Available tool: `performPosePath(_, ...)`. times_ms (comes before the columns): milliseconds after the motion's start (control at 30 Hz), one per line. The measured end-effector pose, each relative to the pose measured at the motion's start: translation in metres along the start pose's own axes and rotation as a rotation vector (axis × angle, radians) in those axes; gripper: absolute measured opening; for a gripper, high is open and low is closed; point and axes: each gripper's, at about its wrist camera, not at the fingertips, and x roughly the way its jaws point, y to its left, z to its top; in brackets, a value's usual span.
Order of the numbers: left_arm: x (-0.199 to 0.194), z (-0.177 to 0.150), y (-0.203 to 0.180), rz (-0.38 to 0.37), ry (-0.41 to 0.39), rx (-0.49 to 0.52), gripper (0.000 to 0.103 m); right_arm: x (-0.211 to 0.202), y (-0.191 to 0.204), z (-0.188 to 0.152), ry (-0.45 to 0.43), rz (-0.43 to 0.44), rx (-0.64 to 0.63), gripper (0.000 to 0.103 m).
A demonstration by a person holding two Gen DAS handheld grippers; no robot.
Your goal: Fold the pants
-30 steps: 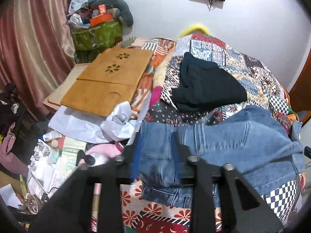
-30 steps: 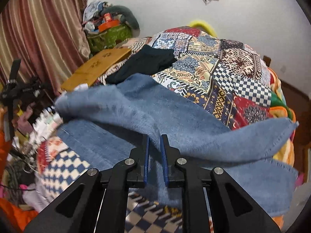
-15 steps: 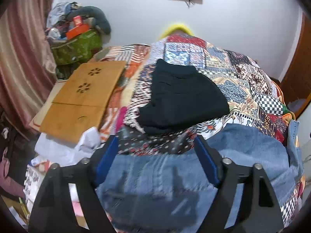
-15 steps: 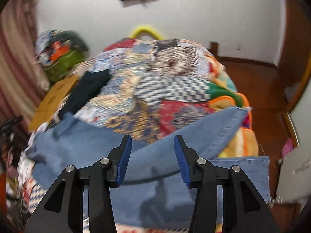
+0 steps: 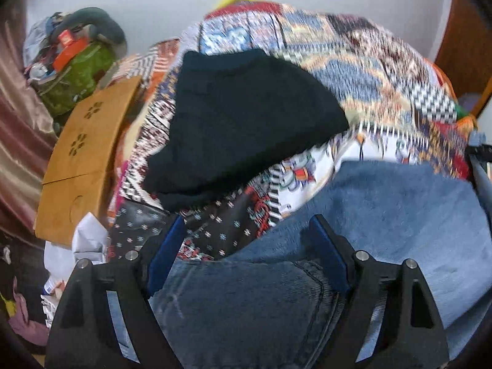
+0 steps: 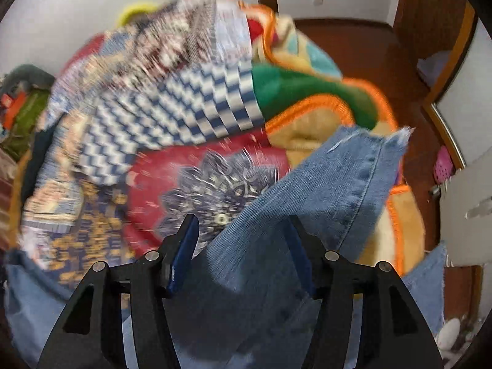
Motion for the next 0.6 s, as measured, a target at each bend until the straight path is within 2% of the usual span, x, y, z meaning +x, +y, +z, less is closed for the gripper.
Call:
performPosePath(33, 0.003, -0.002, -0.002, -0.004, 0.003, 0.0, 0.083, 0.01, -0.001, -0.004, 0.007, -0.003, -0.007, 0.053)
performPosePath(100, 0.005, -0.003, 0.0, -0.013, 0.002, -0.01, 0.083, 0.015, -0.003, -0.011, -0.023, -0.013, -0.012, 0.042)
performPosePath(167, 0.005, -0.003, 0.001, -0.021, 0.01, -0.016, 0.083, 0.01, -0.002, -0.018, -0.054, -0.046, -0.044, 0.022)
performPosePath(233, 0.003, -0.002, -0.001, -0.012, 0.016, -0.01, 0.083, 0.003, -0.008, -0.024, -0.056, -0.003, -0.047, 0.01)
performPosePath(267, 0.0, -0.002, -0.002, -0.006, 0.016, -0.004, 0.083, -0.002, -0.011, -0.027, -0.055, 0.01, -0.041, 0.007)
performPosePath(500, -0.033, -0.007, -0.017, 0.013, -0.025, 0.047, 0.083, -0.086, -0.041, -0.053, -0.19, 0.022, -0.058, 0.005)
performPosePath(600, -0.045, -0.01, -0.025, -0.011, -0.034, 0.055, 0.083, -0.119, -0.064, -0.066, -0.23, 0.03, -0.049, 0.005)
